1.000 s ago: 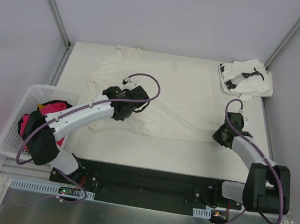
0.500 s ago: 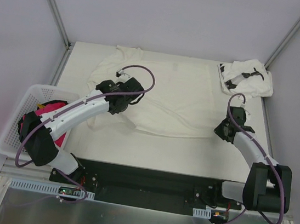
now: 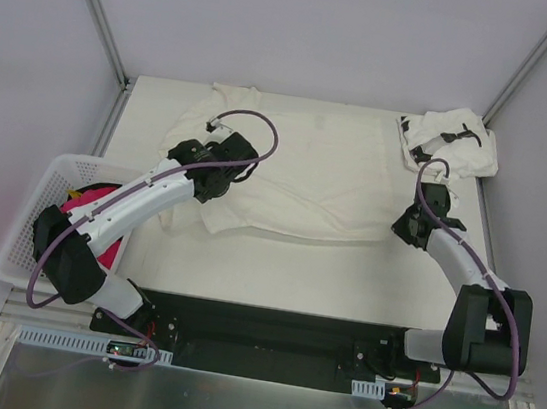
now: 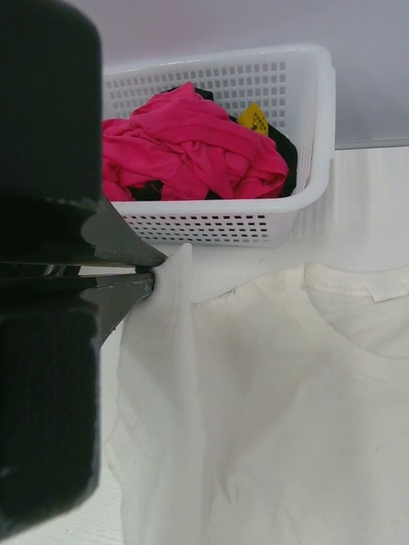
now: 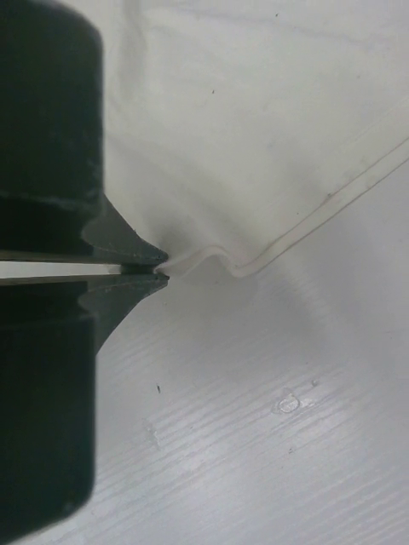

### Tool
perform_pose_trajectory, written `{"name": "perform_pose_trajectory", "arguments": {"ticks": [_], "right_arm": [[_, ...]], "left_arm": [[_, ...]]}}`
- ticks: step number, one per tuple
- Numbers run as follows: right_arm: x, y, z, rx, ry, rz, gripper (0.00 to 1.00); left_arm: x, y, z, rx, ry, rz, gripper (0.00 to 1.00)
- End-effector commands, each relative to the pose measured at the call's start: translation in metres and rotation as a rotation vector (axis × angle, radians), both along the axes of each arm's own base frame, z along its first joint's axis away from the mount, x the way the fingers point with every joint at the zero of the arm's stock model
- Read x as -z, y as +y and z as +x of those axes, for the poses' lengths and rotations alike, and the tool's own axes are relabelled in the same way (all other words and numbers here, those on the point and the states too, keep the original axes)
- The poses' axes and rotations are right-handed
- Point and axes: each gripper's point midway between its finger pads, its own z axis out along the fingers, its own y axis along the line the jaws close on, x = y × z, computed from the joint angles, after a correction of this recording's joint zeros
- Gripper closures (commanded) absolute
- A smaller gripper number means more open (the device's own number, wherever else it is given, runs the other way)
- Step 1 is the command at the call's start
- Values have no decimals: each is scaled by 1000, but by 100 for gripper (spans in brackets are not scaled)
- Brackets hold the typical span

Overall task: Fold and stack the t-shirts
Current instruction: Grap the side of the flattened tshirt closest away from the robot with both arms

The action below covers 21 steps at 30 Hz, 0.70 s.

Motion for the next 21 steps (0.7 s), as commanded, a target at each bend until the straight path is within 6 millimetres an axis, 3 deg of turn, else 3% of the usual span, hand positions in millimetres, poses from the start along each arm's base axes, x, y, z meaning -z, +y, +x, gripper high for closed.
{"name": "perform_pose_trajectory", "arguments": {"ticks": [1, 12, 21], "right_arm": [[-14, -1, 16, -6, -28, -19, 99], [-23, 6, 31, -20, -47, 7, 99], [-30, 9, 42, -26, -64, 12, 99]], "left_arm": [[-26, 14, 4, -21, -68, 11, 100], [-57, 32, 23, -71, -139, 22, 100], [-54, 28, 32, -65, -138, 12, 100]]}}
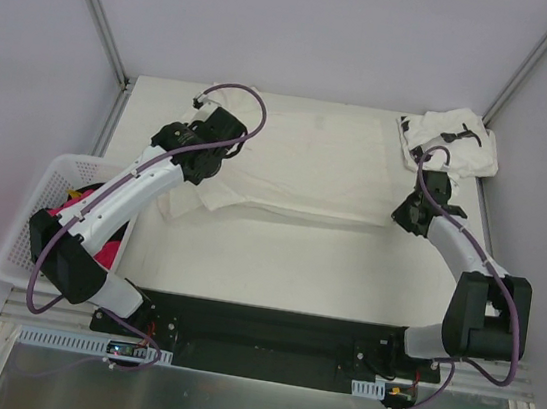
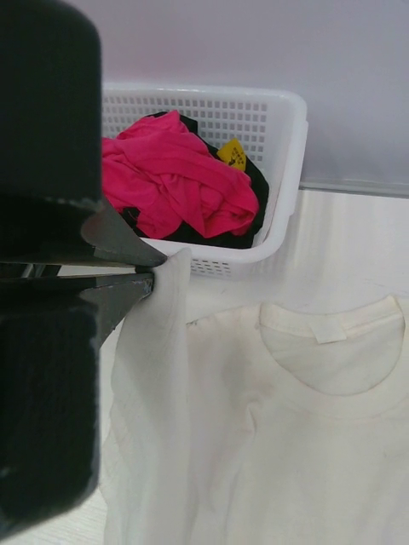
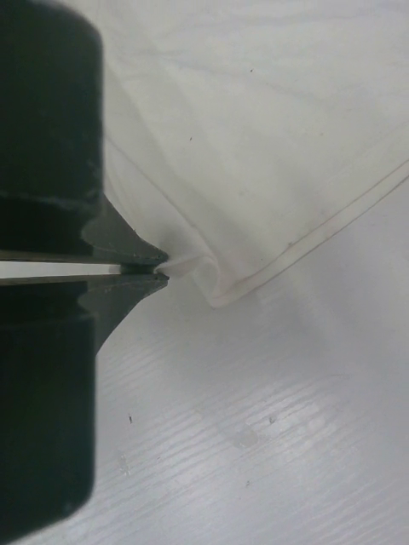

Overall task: Fold and stack the t-shirts
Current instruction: Grap the side of the flattened tshirt closest away from the robot with both arms, then fold the flattened tshirt in 1/3 of the way

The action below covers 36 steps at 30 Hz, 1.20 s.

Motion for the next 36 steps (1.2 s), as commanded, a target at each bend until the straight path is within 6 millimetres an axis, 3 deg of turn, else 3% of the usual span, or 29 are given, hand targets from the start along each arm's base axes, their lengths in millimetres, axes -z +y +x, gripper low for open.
{"name": "perform_pose_trajectory", "arguments": {"ticks": [1, 36], "right_arm": [[-19, 2, 18, -10, -48, -5, 99], [-22, 14, 101, -30, -56, 8, 99]], "left_arm": [[-14, 6, 5, -10, -38, 16, 100], [-4, 1, 19, -6, -24, 16, 100]]}}
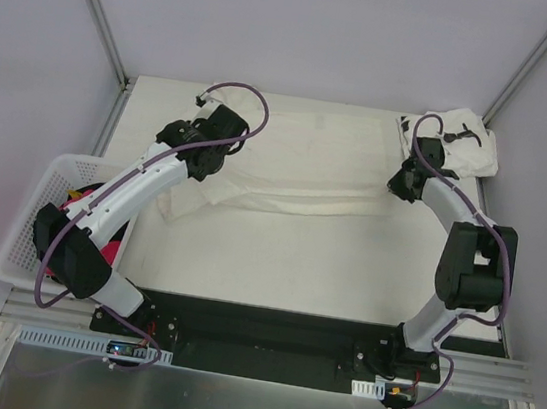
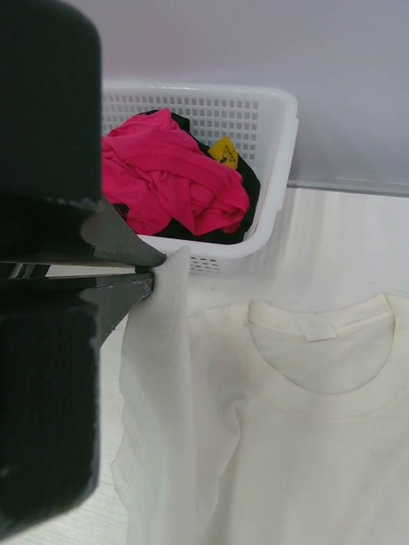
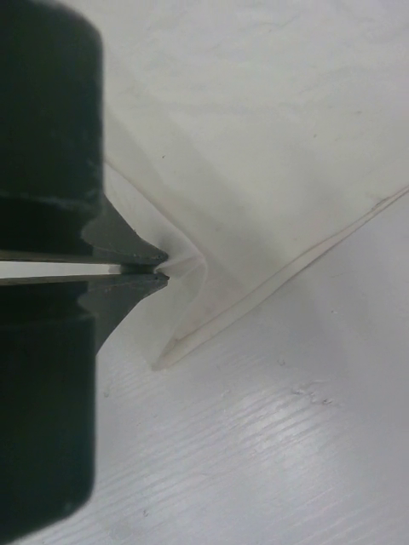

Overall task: Fold and stack the t-shirts
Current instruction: Fold the flattened tshirt in 1/3 of the way

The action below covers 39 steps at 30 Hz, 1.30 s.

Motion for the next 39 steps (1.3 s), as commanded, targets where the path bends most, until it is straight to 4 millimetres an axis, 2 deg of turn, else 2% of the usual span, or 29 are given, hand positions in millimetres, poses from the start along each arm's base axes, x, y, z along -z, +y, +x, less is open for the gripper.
{"name": "perform_pose_trajectory", "arguments": {"ticks": [1, 10, 22, 39], "right_arm": [[-12, 3, 16, -14, -30, -4, 99], [-20, 0, 19, -10, -42, -16, 99], [-20, 1, 18, -10, -39, -16, 99], [-16, 1, 21, -13, -31, -17, 99]], "left_arm": [[-10, 2, 7, -6, -23, 9, 100], [-7, 3, 11, -7, -19, 11, 100], [-9, 6, 12, -8, -20, 22, 100], [0, 8, 18, -14, -3, 26, 100]]}}
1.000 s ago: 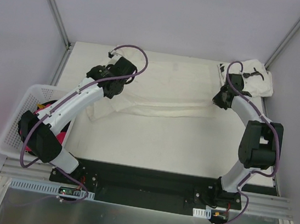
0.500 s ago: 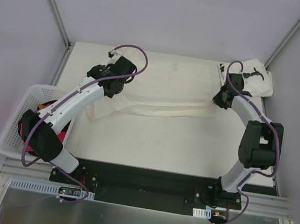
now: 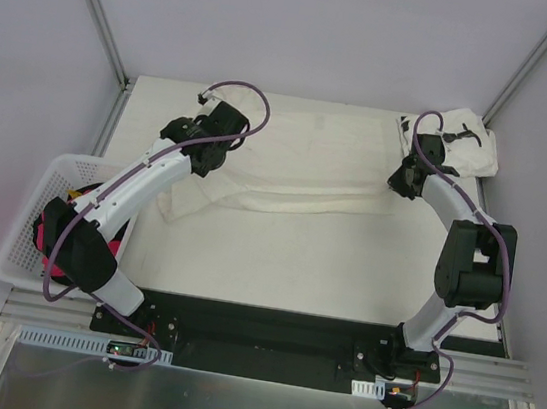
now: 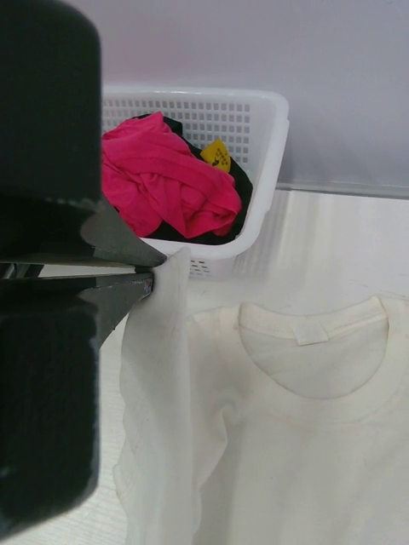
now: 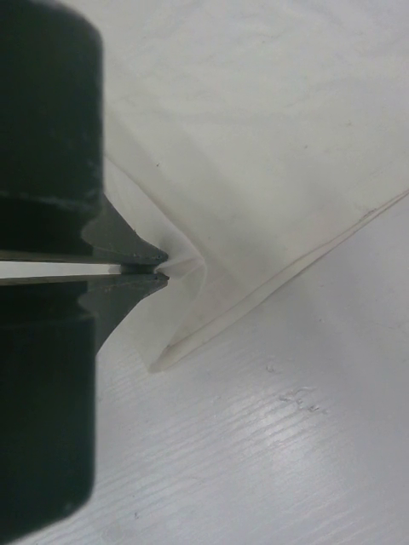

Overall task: Fold and stack the t-shirts
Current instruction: Fold the flattened tshirt in 1/3 of the way

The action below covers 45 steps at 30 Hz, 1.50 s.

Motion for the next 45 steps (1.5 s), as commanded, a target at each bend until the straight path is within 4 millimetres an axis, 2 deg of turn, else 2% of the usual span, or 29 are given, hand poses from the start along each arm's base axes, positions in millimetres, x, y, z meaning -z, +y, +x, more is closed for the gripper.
{"name": "perform_pose_trajectory", "arguments": {"ticks": [1, 19, 39, 45], "right_arm": [[-13, 0, 11, -6, -25, -13, 99], [-10, 0, 23, -6, -19, -23, 99], [-5, 3, 39, -11, -2, -7, 99], [7, 7, 44, -20, 31, 6, 99]], "left_arm": [[-6, 4, 6, -10, -20, 1, 100], [6, 8, 12, -27, 2, 0, 100], [10, 13, 29, -53, 19, 14, 100], [8, 17, 34, -65, 15, 21, 100]]}}
